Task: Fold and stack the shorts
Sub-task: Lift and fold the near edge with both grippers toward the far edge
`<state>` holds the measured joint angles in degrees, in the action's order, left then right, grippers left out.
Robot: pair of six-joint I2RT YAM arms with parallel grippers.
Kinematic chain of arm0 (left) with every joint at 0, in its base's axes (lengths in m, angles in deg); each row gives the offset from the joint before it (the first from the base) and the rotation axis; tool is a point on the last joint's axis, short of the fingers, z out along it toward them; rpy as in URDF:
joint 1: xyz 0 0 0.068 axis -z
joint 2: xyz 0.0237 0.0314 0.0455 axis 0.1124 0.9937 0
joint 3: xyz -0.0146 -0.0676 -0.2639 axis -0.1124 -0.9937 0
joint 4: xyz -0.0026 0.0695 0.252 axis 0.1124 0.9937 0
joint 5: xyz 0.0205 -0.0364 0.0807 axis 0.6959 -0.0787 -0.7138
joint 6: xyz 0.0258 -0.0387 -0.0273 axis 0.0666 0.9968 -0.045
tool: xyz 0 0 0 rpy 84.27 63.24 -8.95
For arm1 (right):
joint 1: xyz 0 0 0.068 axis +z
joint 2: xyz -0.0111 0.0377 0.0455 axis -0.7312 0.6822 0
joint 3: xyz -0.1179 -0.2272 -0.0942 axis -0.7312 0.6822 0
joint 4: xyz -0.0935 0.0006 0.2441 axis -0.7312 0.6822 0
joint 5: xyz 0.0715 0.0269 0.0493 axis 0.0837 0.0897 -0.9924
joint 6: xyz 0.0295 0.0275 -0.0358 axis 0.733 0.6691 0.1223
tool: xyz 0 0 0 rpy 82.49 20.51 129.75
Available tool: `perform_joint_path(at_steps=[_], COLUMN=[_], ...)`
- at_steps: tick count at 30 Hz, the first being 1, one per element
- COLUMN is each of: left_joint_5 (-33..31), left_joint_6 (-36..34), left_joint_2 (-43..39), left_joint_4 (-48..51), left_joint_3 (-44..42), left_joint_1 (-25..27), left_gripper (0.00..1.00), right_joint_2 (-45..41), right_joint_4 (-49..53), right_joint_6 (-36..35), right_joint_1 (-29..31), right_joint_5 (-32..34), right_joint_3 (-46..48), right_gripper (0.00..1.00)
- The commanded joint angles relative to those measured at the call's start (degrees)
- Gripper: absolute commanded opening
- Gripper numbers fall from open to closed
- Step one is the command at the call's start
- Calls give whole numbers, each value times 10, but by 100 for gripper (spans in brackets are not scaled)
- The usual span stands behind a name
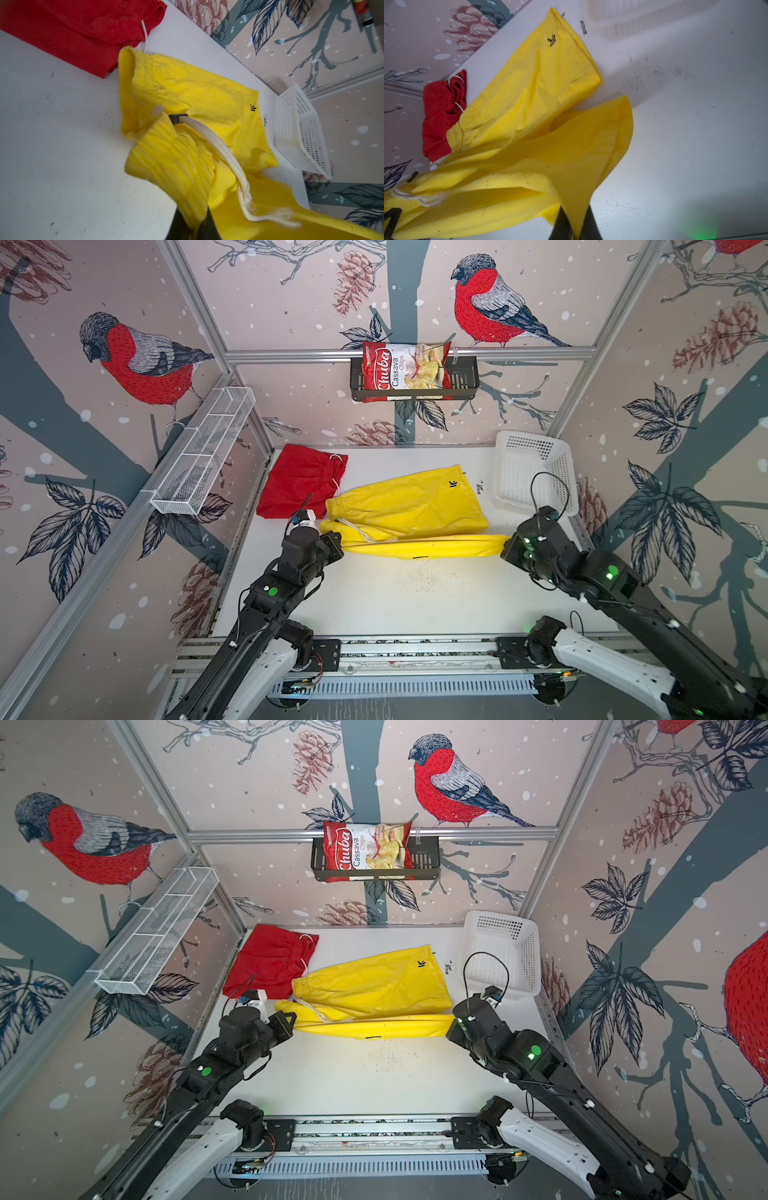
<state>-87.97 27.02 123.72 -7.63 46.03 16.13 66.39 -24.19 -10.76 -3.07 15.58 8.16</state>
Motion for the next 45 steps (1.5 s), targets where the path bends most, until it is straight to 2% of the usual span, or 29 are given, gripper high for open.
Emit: perform_joint_path(at_steps=[1, 8, 11, 17, 22, 26, 29, 38, 45], left_joint_5=[-35, -67, -86, -107, -85, -26, -8, -20, -83], left_joint_6=[-10, -29, -40, -55, -66, -67, -66, -37, -25], left_joint_2=[-2, 45, 65, 122, 170, 211, 246, 351, 440], left_joint_4=[46, 19, 0, -39, -68, -109, -142, -212, -199], left_joint_3=[27, 70, 81, 90, 88, 74, 62, 66, 100], left_joint_1=[-1, -2, -2, -6, -52, -112, -132, -138, -140], left_gripper=[0, 0, 0, 0, 0, 0, 0, 0, 0], right_joint_2=[22, 110, 148, 214, 283, 354, 419, 589, 716], right_joint_4=[12, -86, -127, -209, -271, -302, -305, -372, -397], right_joint_6=[-50, -152, -197, -252, -273, -289, -302, -334, -348], right_joint_1=[-6, -46, -90, -189, -244, -265, -277, -298, -299], right_joint_5=[99, 110, 80, -29, -92, -120, -130, -161, -187], right_joint_3=[-56, -108, -113, -93, -80, -99, -131, -203, -275], right_gripper=[0, 1, 1, 1, 1, 0, 1, 0, 0])
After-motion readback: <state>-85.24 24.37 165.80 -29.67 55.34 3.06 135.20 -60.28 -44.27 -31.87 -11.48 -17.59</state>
